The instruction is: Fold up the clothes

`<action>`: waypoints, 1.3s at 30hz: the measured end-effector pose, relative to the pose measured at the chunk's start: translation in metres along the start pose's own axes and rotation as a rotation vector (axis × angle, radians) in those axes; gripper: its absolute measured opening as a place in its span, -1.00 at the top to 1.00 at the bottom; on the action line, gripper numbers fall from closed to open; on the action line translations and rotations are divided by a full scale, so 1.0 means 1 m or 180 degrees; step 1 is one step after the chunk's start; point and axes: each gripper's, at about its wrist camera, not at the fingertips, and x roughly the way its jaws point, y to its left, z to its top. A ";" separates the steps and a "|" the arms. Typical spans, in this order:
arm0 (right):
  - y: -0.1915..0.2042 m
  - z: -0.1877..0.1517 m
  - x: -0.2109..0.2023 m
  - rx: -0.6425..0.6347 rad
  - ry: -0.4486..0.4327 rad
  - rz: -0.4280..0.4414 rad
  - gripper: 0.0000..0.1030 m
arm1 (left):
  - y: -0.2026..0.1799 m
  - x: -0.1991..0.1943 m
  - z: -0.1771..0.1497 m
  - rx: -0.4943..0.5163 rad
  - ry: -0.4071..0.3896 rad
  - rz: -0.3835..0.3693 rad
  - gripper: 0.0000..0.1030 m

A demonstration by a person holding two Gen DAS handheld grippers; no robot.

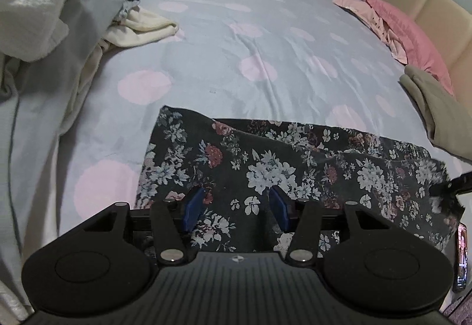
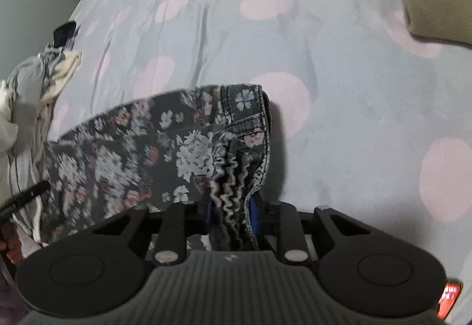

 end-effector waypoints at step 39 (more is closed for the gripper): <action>0.322 -0.004 0.078 -0.0600 0.0359 0.0978 0.57 | 0.059 -0.067 -0.002 -0.0179 -0.0283 0.0258 0.24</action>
